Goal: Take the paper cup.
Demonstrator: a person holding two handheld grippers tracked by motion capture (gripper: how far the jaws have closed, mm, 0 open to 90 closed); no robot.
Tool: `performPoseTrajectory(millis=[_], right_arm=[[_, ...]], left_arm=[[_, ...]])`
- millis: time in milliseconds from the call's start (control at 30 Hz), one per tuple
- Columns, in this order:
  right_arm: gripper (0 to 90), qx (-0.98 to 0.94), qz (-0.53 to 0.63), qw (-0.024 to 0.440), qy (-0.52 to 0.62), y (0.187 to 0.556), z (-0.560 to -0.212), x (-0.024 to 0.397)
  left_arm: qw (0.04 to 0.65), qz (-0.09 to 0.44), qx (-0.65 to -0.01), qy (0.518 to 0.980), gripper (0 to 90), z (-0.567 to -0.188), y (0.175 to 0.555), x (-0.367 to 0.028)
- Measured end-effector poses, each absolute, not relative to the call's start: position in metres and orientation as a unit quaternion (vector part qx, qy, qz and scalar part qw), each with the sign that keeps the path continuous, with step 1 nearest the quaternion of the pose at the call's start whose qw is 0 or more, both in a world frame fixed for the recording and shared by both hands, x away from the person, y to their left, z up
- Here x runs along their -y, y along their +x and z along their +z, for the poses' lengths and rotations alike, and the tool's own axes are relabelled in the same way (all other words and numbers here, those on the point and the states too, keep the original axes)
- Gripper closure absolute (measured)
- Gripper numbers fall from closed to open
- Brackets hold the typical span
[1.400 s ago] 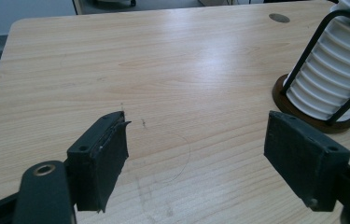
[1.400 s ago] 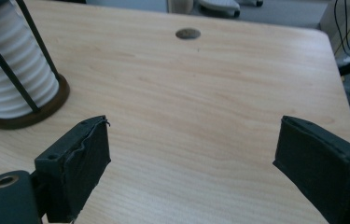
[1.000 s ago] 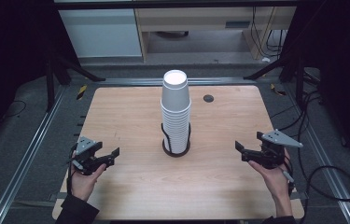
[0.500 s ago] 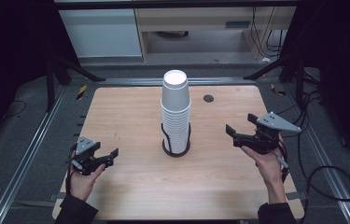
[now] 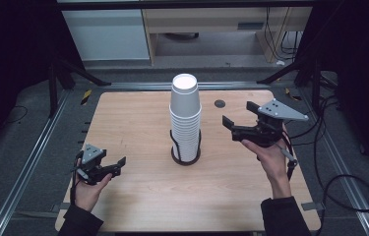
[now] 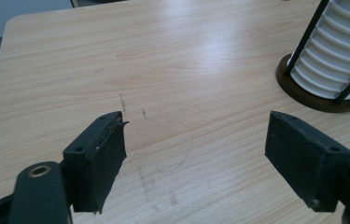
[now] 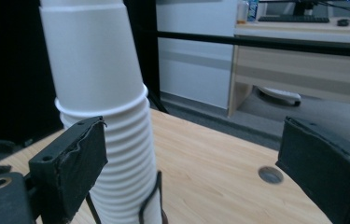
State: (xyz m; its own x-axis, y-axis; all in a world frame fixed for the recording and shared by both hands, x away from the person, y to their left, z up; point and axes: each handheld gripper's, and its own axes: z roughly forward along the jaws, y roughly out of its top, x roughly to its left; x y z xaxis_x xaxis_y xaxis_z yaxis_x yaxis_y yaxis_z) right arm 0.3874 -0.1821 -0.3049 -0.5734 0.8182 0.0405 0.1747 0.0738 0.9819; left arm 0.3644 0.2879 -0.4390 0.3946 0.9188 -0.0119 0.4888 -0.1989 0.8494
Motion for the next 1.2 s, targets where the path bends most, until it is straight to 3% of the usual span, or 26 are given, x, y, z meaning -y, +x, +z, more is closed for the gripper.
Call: performPoseTrajectory(millis=[533,1200], right_arm=[[7.5,-0.690,0.599,0.260,0.311,0.405,-0.282,0.122],[7.5,-0.697,0.608,0.220,0.309,0.441,-0.299,0.074]], left_arm=[[0.408,0.262,-0.483,0.729,19.4,-0.441,0.365,-0.287],[0.412,0.267,-0.485,0.724,19.1,-0.439,0.364,-0.289]])
